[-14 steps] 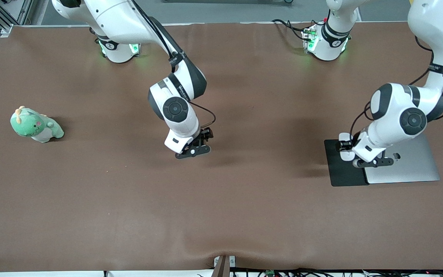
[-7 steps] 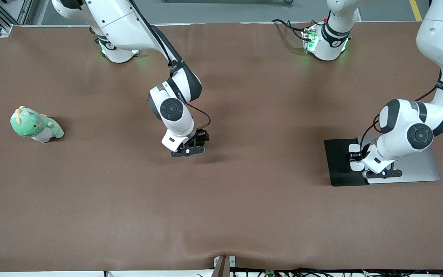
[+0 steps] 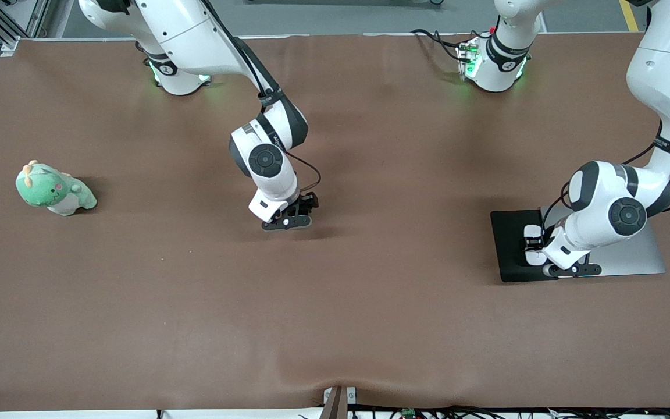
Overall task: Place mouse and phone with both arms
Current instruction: 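Lower the mouse onto the pad while the right gripper grasps the phone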
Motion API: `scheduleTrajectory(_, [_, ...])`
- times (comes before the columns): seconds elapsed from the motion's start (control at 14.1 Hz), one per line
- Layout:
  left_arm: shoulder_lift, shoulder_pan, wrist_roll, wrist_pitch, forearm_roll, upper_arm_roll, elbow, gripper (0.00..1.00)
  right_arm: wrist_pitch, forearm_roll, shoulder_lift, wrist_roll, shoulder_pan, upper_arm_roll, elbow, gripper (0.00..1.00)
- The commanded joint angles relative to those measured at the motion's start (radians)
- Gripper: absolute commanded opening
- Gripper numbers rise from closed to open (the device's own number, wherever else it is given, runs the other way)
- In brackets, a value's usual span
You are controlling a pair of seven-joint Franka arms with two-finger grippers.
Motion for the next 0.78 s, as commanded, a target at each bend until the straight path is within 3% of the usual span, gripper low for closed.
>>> scheduleTrajectory(0.0, [0.018,-0.003,-0.016,0.012,0.024,0.002,0.019,0.4,0.008,0.029,-0.018,0.013,0.031,-0.005,-0.02,1.0])
scheduleTrajectory(0.71, [0.027,-0.014,-0.066,0.051,0.03,0.004,-0.007,0.44,0.061,0.029,0.016,0.019,0.034,-0.007,-0.032,1.0])
